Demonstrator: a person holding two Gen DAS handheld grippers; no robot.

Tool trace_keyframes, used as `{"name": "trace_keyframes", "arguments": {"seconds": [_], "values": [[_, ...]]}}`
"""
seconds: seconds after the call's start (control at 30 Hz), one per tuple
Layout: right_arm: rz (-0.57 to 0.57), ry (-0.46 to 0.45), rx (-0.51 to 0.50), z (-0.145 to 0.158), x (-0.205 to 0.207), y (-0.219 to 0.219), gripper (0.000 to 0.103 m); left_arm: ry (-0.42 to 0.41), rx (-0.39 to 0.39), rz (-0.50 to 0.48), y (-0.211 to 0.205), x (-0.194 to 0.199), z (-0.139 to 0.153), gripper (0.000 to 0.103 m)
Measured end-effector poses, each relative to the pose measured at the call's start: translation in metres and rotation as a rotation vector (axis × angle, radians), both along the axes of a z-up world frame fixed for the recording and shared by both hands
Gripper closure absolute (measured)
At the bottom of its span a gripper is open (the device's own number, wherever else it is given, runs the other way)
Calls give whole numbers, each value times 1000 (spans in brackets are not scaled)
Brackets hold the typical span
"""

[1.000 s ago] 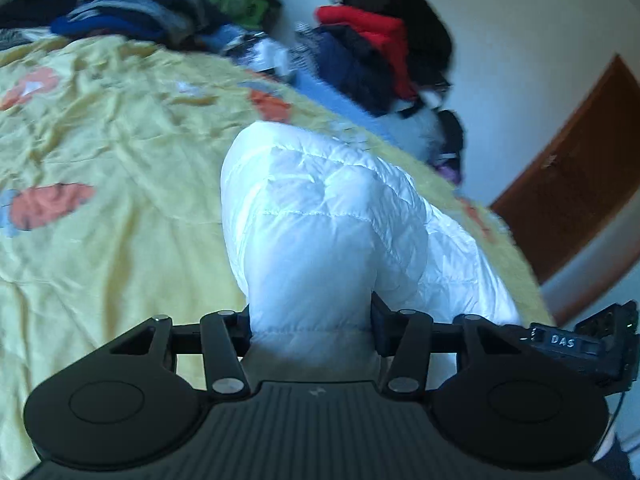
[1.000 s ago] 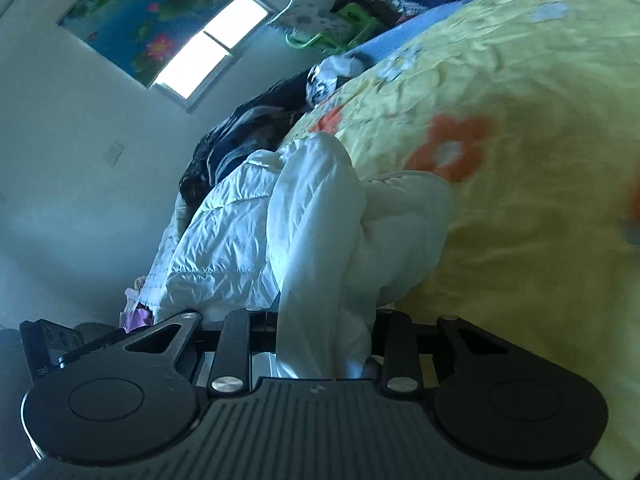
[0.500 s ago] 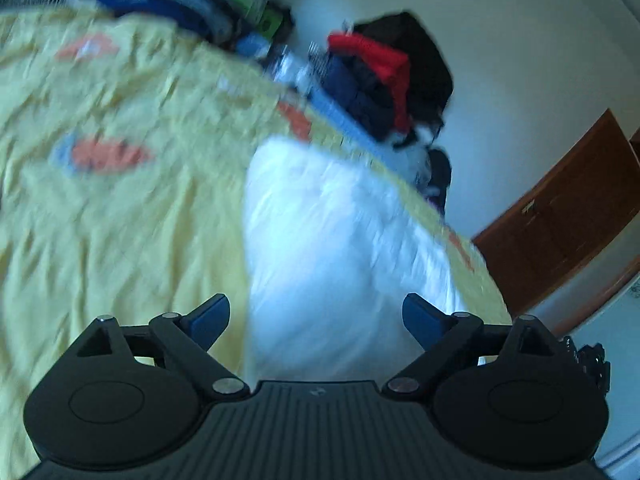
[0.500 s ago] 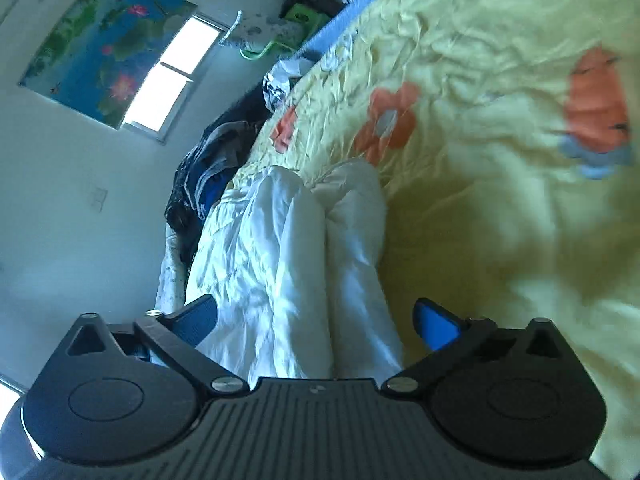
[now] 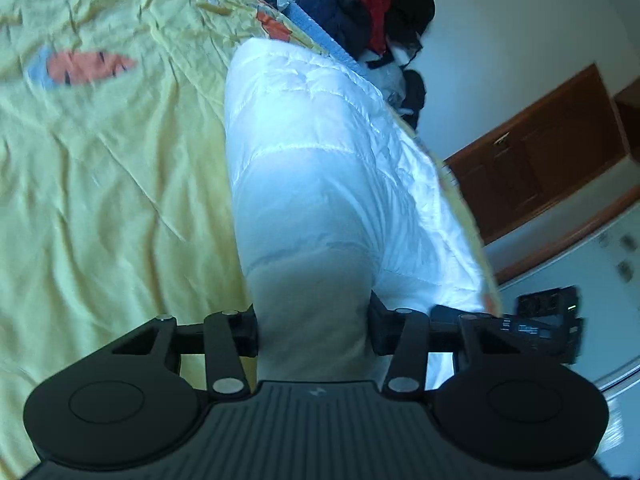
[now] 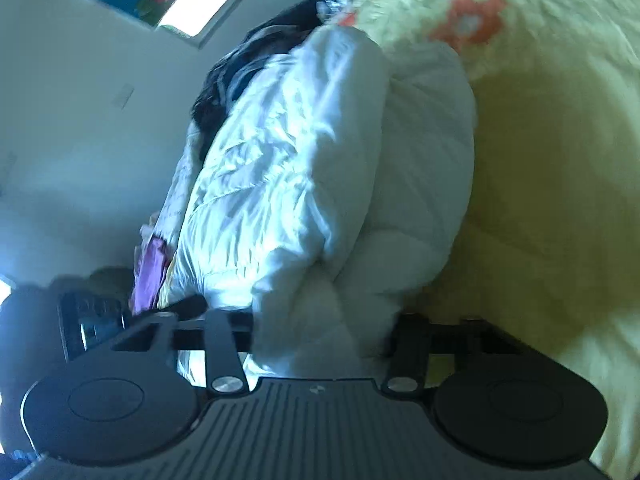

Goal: Fold small clothes

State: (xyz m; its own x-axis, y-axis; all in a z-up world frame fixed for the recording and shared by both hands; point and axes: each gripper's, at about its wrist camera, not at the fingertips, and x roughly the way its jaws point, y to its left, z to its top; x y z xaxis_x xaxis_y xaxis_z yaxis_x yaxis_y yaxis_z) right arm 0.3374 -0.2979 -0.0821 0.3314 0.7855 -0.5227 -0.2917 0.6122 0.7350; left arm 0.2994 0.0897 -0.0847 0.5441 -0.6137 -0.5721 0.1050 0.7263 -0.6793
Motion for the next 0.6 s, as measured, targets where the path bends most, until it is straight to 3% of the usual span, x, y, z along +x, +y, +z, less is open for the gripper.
{"name": "trace_keyframes", "arguments": {"seconds": [0.1,0.2,0.27,0.37,0.5,0.6], "values": [[30,-23,-68,-6,5,19,63,17,36,2,0,5,-12,54],[-5,35,-16,-22,9,12,62,8,28,45,1,-2,-21,40],[-40,82,29,-25,7,2,48,-8,56,66,-1,-12,-15,18],[-111,142,62,-14,1,-16,32,-66,143,116,9,-38,8,15],[-308,13,96,30,-20,-60,31,-257,236,297,28,-71,57,14],[-410,-135,64,71,-27,-61,23,-354,349,440,12,-69,82,13]]}}
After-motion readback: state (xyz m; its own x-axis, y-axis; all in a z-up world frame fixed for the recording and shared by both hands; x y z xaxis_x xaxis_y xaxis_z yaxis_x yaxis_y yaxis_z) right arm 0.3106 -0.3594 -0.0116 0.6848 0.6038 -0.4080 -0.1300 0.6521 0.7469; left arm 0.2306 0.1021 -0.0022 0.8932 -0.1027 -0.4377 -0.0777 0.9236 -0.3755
